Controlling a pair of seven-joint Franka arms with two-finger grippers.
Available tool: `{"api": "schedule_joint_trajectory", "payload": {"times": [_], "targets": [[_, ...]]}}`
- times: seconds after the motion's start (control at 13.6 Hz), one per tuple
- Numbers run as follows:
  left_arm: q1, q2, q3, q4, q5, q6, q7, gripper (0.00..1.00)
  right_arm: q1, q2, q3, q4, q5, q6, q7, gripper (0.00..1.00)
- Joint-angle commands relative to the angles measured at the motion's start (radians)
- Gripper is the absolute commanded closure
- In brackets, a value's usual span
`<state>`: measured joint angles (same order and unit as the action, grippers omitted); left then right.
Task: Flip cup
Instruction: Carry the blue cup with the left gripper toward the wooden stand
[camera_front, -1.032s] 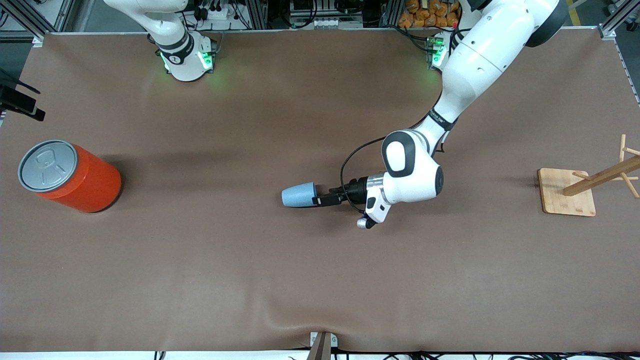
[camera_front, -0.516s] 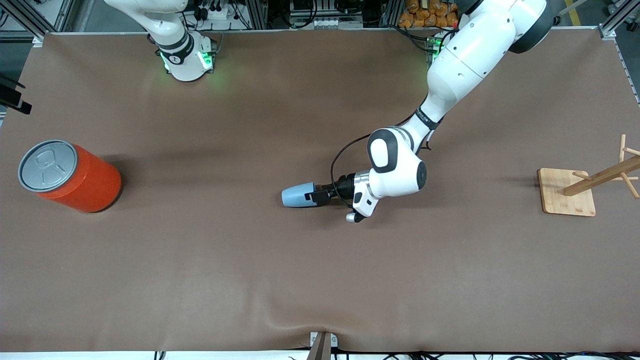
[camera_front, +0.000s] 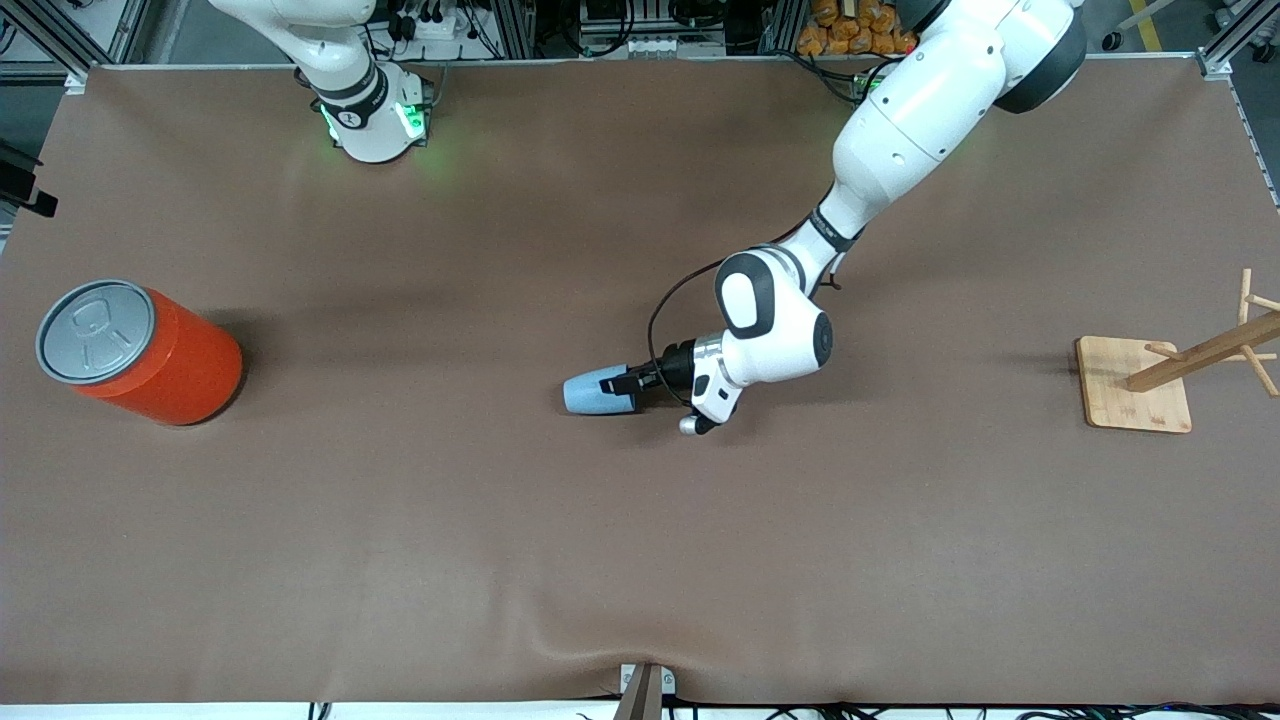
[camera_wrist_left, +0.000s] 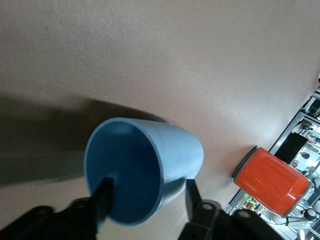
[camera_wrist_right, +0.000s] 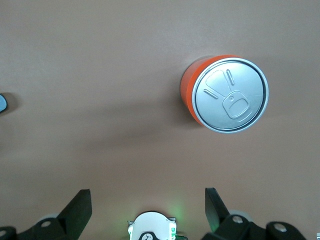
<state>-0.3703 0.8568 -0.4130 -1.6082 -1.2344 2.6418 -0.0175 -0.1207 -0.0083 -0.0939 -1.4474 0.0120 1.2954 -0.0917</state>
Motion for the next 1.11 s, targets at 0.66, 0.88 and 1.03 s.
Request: {"api": "schedule_joint_trajectory", "payload": {"times": [0.66,0.88,1.03], "targets": [[0.033,-0.06,0.01,0.002,-0.048,0.017,-0.004,1.0,0.053,-0.036,0.037,-0.008,0.014,-0.043,-0.005,0.0],[0.085,-0.142,0.011,-0.018,-0.036,0.007,-0.042,1.0,0.055,-0.055,0.04,-0.085,0.014,-0.034,-0.008,0.0],[0.126,-0.188,0.014,-0.039,-0.025,-0.019,-0.042,1.0,0.068,-0.087,0.04,-0.119,0.014,-0.031,-0.008,0.0]]}}
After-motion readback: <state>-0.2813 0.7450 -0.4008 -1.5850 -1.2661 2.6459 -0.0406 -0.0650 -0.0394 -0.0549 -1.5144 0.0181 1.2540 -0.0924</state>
